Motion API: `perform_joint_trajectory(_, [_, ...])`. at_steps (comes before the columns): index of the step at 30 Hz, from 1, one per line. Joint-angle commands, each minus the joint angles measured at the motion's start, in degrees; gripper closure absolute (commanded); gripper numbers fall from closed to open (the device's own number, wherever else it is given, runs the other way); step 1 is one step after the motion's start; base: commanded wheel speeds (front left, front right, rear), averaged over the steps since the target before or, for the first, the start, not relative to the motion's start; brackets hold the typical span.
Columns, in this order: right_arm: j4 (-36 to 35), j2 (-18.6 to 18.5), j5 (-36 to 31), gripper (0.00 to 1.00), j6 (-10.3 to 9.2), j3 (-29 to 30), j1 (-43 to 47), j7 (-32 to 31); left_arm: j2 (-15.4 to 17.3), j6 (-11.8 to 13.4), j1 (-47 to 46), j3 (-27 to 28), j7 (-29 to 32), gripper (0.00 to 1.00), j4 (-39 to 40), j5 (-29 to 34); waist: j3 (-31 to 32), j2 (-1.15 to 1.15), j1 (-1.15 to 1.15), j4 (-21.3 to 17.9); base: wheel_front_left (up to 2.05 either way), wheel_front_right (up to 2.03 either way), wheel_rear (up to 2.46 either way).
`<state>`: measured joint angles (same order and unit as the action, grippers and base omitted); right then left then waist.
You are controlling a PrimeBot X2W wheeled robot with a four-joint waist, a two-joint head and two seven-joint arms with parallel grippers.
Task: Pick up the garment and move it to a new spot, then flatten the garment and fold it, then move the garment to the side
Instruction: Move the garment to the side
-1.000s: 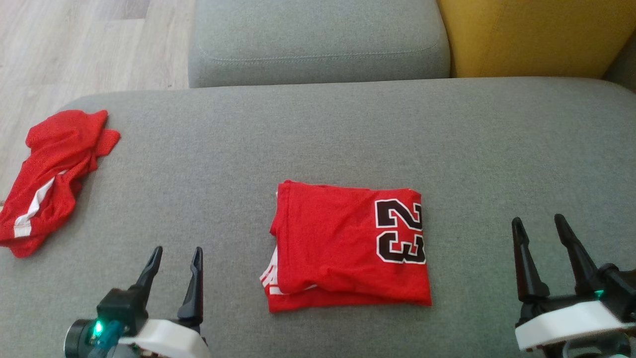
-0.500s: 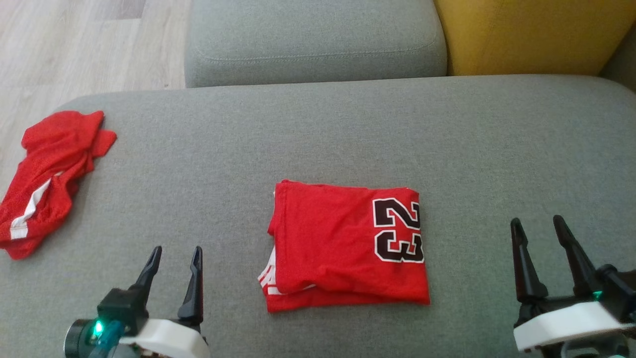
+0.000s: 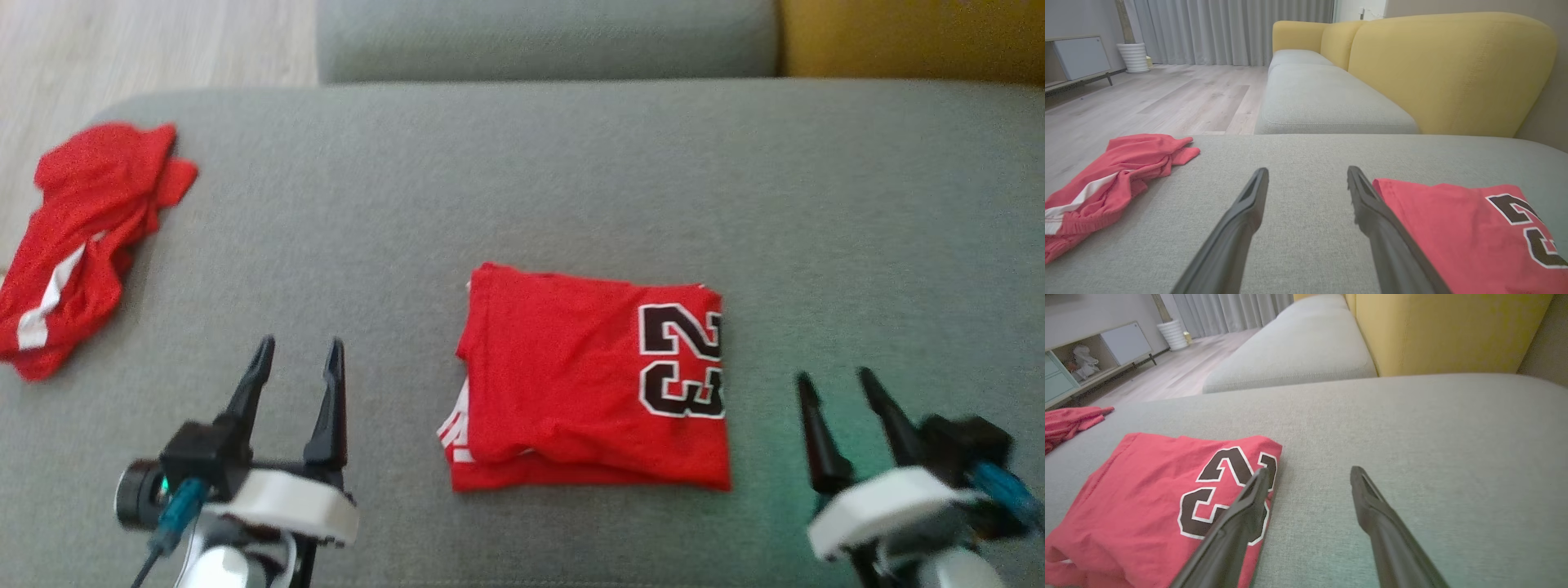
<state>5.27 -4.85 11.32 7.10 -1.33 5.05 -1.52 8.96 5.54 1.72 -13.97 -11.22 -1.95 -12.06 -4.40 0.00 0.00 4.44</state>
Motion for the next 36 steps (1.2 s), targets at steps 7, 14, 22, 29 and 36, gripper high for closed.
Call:
perform_joint_trajectory(7, [12.1,-0.7,2.5,0.0,0.39,-6.2,-9.3,0.3,-1.5,0.0,-7.0,0.7,-2.4,0.0,1.4,0.8,-5.6,0.0,0.0,5.5,0.0,0.0,0.0])
perform_joint_trajectory(14, [19.7,-0.7,4.0,1.0,0.39,-8.8,-12.6,-2.5,-2.6,0.3,-8.4,0.5,-3.4,0.0,0.8,0.8,-6.8,0.0,0.0,7.2,0.0,0.0,0.0])
perform_joint_trajectory(22, [18.2,-3.4,4.1,1.0,0.39,-11.3,-14.4,-1.6,-3.0,0.7,-8.3,1.3,-3.7,0.0,0.6,0.8,-6.9,0.0,0.0,5.3,0.0,0.0,0.0])
perform_joint_trajectory(29, [14.1,-8.5,2.4,1.0,0.39,-13.8,-17.5,-2.4,-2.9,0.6,-8.4,1.7,-3.8,0.0,1.5,1.2,-7.5,0.0,0.0,-1.2,0.0,0.0,0.0])
perform_joint_trajectory(36, [14.3,-15.7,3.4,1.0,0.39,-12.1,-25.1,-3.7,-3.0,0.3,-10.0,1.6,-3.8,0.0,2.7,1.6,-10.3,0.0,0.0,-8.4,0.0,0.0,0.0])
